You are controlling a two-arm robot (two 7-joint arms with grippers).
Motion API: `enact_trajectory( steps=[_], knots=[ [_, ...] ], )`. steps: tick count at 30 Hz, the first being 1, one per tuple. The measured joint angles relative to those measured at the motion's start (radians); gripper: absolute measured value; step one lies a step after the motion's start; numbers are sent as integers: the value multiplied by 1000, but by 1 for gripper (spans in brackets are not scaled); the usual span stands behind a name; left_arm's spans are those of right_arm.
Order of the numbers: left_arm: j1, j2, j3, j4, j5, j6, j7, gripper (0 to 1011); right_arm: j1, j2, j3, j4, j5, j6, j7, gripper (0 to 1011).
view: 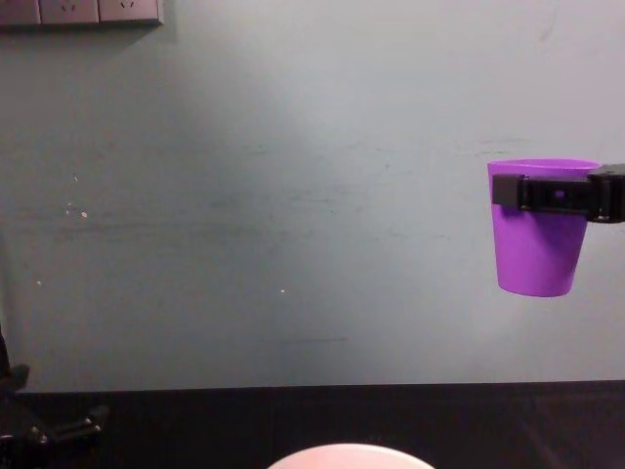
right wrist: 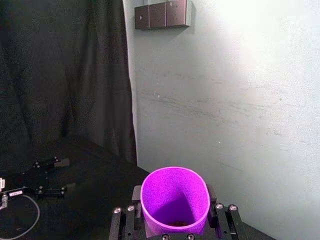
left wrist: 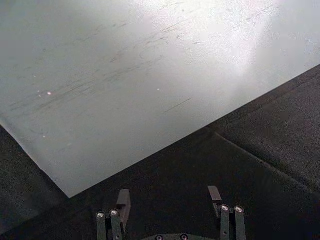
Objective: Pick up the cup and pour the mung beans from the cup into the bowl.
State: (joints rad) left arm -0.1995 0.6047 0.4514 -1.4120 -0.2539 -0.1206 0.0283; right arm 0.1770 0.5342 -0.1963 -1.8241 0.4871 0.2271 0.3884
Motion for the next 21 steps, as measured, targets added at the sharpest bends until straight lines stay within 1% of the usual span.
enact_trajectory(
  steps=[21],
  knots=[
    [0,0,0,0,0,0,0,1003,-1,-2,0,3,-5,-3,2,723]
  ],
)
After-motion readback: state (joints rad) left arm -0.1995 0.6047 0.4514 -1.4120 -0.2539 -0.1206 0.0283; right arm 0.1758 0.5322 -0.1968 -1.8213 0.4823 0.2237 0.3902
